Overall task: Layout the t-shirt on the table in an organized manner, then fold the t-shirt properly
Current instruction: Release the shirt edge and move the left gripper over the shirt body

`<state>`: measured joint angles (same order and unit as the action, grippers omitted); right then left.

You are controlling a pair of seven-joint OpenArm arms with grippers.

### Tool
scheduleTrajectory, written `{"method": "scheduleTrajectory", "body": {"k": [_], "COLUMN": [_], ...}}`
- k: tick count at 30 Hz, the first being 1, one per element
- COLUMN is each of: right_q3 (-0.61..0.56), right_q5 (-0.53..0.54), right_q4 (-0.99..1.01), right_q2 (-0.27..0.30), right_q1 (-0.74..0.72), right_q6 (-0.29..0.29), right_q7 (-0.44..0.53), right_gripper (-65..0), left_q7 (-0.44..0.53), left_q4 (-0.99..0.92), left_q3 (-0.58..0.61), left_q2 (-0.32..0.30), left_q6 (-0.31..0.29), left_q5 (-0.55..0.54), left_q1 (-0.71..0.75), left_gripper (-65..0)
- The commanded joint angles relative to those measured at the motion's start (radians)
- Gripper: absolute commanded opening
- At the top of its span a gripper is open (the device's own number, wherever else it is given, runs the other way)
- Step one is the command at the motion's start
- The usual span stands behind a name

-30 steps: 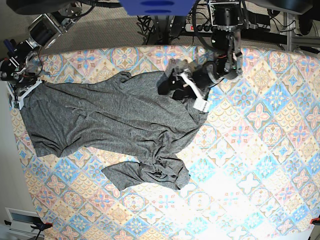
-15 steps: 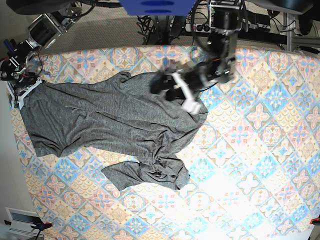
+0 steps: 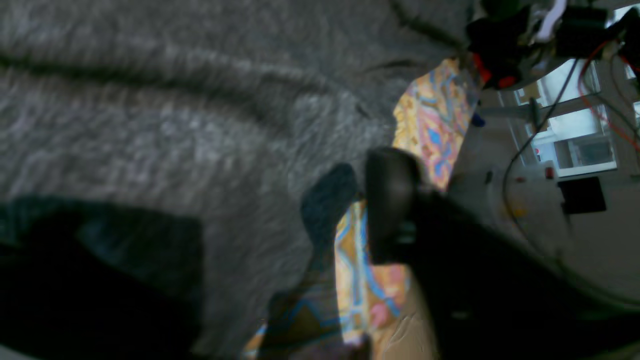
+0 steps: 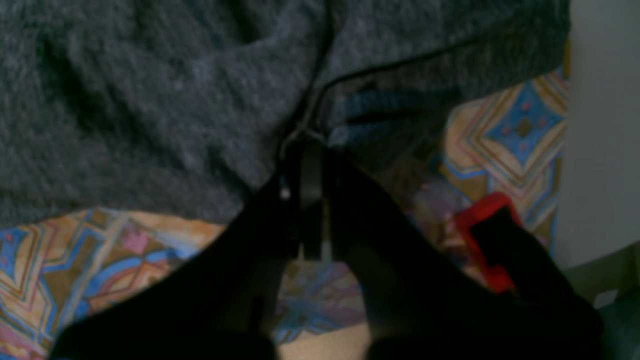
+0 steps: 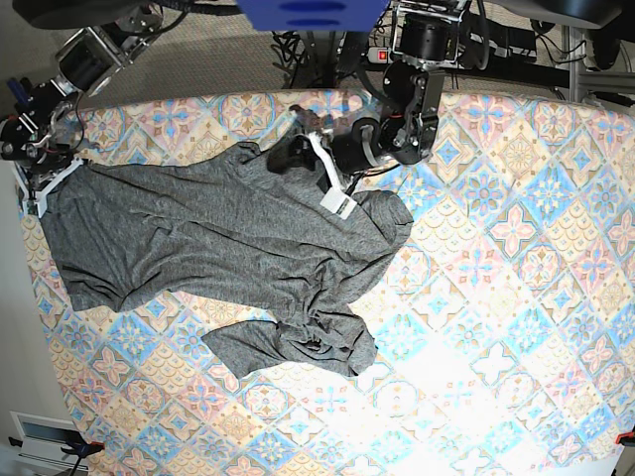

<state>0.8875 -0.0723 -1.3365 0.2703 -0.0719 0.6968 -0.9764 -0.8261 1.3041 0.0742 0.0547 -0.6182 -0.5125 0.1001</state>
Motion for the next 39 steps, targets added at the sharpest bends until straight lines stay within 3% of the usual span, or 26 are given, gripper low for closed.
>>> {"method": "scheduleTrajectory", "body": {"k": [1,3,7,14,20,29,39], "right_q3": [0.006,0.006,0.006,0.006,0.006,0.006,0.006], "right_q5": [0.006,0.006,0.006,0.006,0.006,0.006,0.006], "right_q4": [-0.018,-0.018,-0.033,-0.156,-0.188,-0.188,-0.186], "right_q2": [0.024,0.024,0.024,0.011,0.011,0.011,0.01], "right_q1": [-0.012,-0.012,-0.012,0.017,0.024,0.024,0.024], "right_q6": [0.001,0.001,0.001,0.001,0.001,0.001,0.001], "right_q7": [0.007,0.007,0.007,0.007,0.007,0.007,0.007], "right_gripper": [-65.0,-65.0,-65.0,-65.0,-65.0,-65.0,-65.0], "left_q7": [-0.043,-0.025,-0.026,-0.054,-0.146,-0.183,-0.233], "left_q4": [-0.01,-0.011,-0.011,0.079,0.228,0.239,0.285], "left_q3": [0.002,0.002,0.011,0.011,0.009,0.012,0.12], "left_q2": [-0.006,-0.006,0.003,0.003,-0.006,-0.005,0.007], "left_q6": [0.037,0.059,0.126,0.126,0.126,0.126,0.126], "left_q5": [0.058,0.085,0.163,0.127,0.039,0.031,-0.011], "left_q1": [0.013,0.013,-0.004,-0.029,-0.086,-0.162,-0.279], "left_gripper": [-48.5,-55.7,-53.4,-55.9,-55.9,-55.9,-56.0]}}
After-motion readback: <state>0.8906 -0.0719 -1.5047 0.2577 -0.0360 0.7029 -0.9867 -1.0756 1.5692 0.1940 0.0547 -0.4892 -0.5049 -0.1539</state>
